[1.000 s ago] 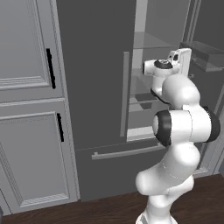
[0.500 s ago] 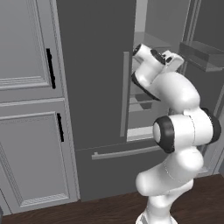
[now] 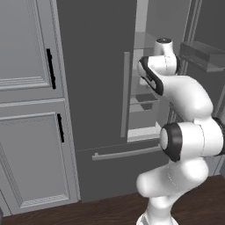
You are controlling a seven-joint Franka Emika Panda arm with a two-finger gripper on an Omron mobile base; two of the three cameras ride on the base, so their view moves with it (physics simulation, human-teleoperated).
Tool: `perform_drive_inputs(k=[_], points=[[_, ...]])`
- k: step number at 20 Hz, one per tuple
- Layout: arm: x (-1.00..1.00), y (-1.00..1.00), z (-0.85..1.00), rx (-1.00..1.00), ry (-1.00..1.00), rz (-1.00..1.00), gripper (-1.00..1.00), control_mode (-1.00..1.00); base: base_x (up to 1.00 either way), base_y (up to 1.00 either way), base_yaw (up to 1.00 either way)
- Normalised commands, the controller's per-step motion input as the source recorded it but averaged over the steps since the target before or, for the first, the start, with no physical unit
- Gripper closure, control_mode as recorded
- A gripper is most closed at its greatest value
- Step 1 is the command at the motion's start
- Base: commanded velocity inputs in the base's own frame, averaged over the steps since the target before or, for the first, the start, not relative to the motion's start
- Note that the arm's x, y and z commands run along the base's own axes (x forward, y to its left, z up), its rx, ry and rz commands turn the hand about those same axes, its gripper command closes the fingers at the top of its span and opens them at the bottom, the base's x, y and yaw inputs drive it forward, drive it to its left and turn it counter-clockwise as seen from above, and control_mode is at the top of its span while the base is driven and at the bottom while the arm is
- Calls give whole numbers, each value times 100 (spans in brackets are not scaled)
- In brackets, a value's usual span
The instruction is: Grab a lemon wedge from the fridge and one ice cube from the ice bowl, and put them in the glass of lemonade.
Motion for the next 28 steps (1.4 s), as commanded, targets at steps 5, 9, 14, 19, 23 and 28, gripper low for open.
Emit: perform_drive_inputs(k=[5,9,14,19,23,28], points=[[-23,64,20,29,-27,5,-100,-100,0,0,0],[7,19,15,0,-21,3,-100,-100,0,0,0],[20,38,0,-2,-31,2,-100,-100,0,0,0],[13,57,0,-6,-24,5,-100,-100,0,0,0],[84,28,4,-15,4,1,-100,-100,0,0,0],[48,20,2,-19,11,0,-100,-100,0,0,0]])
